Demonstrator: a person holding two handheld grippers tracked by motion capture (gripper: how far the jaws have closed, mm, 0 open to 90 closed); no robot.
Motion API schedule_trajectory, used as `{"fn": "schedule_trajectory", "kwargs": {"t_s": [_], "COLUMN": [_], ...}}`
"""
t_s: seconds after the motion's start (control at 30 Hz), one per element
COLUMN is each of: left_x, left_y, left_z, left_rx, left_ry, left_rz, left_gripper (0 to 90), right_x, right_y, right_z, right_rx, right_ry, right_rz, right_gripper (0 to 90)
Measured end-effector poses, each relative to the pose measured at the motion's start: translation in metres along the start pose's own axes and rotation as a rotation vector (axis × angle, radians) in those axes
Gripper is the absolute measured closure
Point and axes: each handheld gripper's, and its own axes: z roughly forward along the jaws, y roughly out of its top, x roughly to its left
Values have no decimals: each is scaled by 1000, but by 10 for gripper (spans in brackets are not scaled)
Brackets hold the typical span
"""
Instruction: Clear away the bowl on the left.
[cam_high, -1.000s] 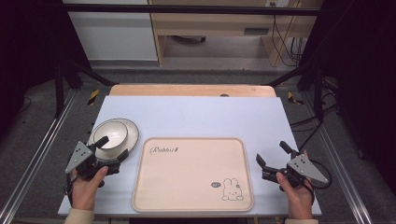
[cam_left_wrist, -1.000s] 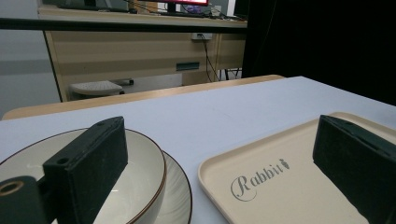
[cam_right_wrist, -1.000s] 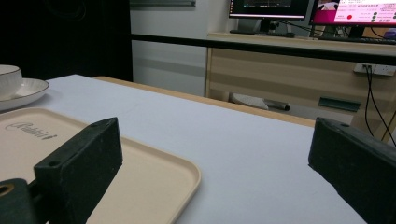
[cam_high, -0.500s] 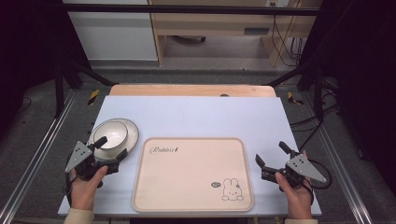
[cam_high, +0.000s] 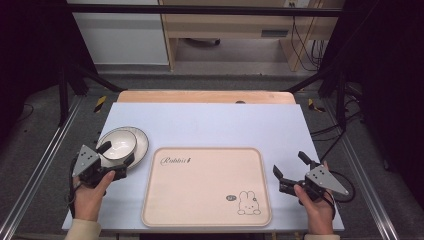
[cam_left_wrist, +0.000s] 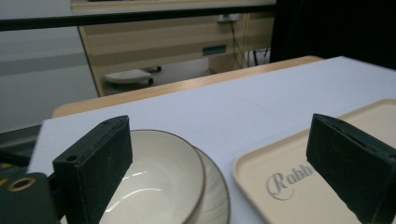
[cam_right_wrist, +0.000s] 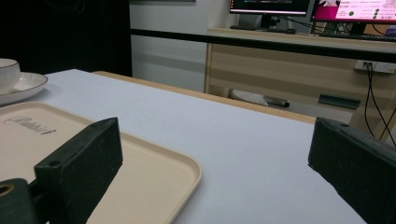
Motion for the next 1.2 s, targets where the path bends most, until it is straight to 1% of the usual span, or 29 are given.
{"fn": "schedule_trajectory", "kwargs": {"t_s": [0.1,0.13,0.27,0.33,0.4,0.5,0.57,0.63,0.67,0.7,0.73,0.77,0.83,0.9,0.93,0.97,1.0,1.03,1.07,1.1,1.13,1.17,1.2], "left_x": [6,10,25,32,40,50,56,63,68,68,70,71,74,75,76,78,81,81,82,84,88,88,89], "left_y": [10,13,22,24,24,25,26,28,29,29,29,29,28,26,25,24,22,22,21,20,17,17,15], "left_z": [5,7,15,19,23,26,28,29,30,30,31,32,35,37,37,38,40,40,40,41,42,42,42], "left_rx": [42,51,74,88,114,136,161,175,198,198,214,234,284,324,335,345,371,371,387,396,396,396,399], "left_ry": [30,35,57,70,82,110,140,163,185,185,195,202,204,214,223,224,227,227,246,266,261,261,249], "left_rz": [43,44,10,3,-2,-30,-15,-16,-13,-13,-9,-2,4,-12,-23,-47,-109,-109,-118,-123,-189,-189,-214], "left_gripper": [74,76,86,89,94,109,118,131,152,167,167,176,244,270,306,306,343,361,381,381,396,420,420], "right_x": [0,0,1,1,0,1,1,1,0,0,0,0,-1,-1,-1,-1,0,0,0,0,1,1,1], "right_y": [1,1,0,0,1,1,1,1,1,1,1,1,2,2,2,2,2,2,2,2,2,2,2], "right_z": [0,-1,-1,-1,-1,-1,0,0,-1,-1,-1,-1,-2,-2,-1,-1,0,0,1,1,1,1,2], "right_rx": [-5,-9,0,3,-3,-2,-5,0,-2,-2,-6,-7,-11,-10,-11,-11,-10,-7,-6,-6,-3,-3,-5], "right_ry": [1,4,-1,-3,-2,-2,2,4,3,3,0,-1,-2,-1,0,0,4,5,5,5,8,8,10], "right_rz": [-6,-8,-8,-10,-7,0,-2,-10,-4,-4,-7,-4,-3,-4,-6,-6,-7,-7,-8,-8,-5,-5,-5], "right_gripper": [33,32,32,32,32,32,32,32,32,32,32,32,32,32,32,32,32,32,32,32,32,32,32]}}
